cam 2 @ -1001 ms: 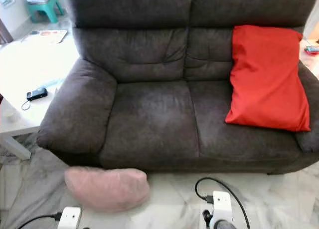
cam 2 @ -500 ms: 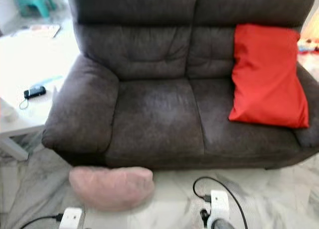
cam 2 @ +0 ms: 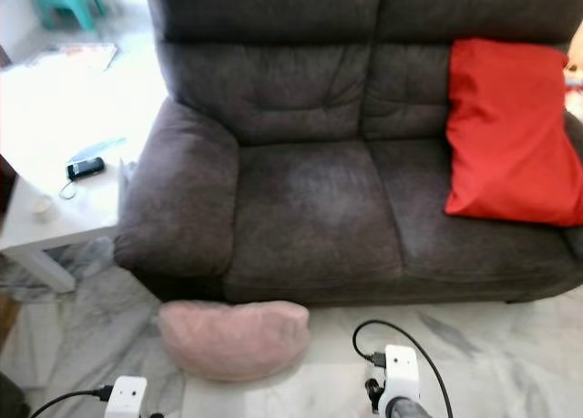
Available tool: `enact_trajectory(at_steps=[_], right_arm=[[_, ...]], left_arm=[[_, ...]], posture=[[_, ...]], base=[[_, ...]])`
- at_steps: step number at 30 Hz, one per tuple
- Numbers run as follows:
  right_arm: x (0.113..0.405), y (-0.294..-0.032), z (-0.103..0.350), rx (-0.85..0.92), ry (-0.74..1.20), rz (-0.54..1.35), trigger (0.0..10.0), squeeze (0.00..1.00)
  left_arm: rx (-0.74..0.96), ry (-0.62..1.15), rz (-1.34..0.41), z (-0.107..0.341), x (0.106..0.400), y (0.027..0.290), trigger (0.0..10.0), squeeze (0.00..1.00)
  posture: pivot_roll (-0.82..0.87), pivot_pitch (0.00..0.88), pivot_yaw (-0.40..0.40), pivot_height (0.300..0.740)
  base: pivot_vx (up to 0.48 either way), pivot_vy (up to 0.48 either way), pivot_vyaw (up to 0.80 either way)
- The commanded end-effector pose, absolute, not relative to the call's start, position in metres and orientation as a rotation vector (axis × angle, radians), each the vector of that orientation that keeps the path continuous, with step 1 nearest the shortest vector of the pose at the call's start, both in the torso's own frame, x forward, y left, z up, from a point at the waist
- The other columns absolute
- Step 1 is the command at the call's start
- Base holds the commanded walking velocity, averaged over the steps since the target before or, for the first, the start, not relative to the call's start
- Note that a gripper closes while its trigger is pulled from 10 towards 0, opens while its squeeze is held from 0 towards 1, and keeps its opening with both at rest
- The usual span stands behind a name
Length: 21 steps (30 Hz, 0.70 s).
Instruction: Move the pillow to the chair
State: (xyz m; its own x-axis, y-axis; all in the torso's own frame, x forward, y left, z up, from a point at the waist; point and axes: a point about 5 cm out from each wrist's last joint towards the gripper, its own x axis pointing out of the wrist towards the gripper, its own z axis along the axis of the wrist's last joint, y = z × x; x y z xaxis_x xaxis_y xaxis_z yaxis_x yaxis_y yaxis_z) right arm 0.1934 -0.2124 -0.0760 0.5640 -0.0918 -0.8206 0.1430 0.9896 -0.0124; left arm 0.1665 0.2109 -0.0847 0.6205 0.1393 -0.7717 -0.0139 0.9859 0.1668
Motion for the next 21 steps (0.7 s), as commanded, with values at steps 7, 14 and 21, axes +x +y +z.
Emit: enact_trajectory(at_steps=[7, 14, 21], right_arm=[[0.1828, -0.2184, -0.0801, 0.054, 0.991, -0.154, 10.0, 0.00], [0.1827, -0.2186, -0.0801, 0.051, 0.991, -0.150, 10.0, 0.00], [0.1834, -0.2185, -0.0796, 0.048, 0.980, -0.140, 10.0, 0.00]], left_arm=[[0.134, 0.923, 0.080, -0.0891, 0.1561, 0.2106, 10.0, 0.00], [0.137, 0.934, 0.078, -0.0892, 0.1596, 0.2067, 10.0, 0.00], [0.130, 0.928, 0.066, -0.0895, 0.1589, 0.2047, 10.0, 0.00]], posture=[[0.07, 0.101, 0.001, 0.740], [0.07, 0.101, 0.001, 0.740], [0.07, 0.101, 0.002, 0.740]], base=[[0.000, 0.312, 0.00], [0.000, 0.317, 0.00], [0.000, 0.046, 0.00]])
